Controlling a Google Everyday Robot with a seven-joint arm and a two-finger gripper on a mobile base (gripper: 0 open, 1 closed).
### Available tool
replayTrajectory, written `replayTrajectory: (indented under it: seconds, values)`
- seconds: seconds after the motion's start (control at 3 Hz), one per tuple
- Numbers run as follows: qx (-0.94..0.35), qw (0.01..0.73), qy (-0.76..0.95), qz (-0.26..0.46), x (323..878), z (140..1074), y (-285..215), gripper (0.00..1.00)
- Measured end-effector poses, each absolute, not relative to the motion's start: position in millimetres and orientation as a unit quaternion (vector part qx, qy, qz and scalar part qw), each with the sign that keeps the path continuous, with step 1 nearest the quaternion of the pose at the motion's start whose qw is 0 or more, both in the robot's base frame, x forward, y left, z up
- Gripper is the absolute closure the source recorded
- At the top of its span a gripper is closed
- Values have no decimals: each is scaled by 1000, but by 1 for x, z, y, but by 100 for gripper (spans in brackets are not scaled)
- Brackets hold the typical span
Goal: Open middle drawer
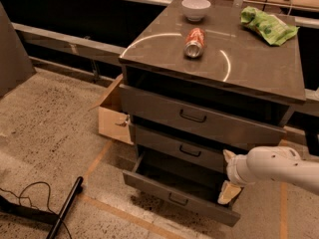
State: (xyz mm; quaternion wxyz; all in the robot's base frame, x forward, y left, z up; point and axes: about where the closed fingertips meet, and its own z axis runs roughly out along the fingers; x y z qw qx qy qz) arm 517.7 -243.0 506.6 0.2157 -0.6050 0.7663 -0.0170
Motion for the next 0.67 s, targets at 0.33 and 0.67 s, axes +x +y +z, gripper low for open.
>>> replayTrajectory:
  seconds: [0.33,0.67]
  values:
    - [-602,214,769,-31,531,495,-251,0]
    - [-594,215,774,-43,544,482,-258,0]
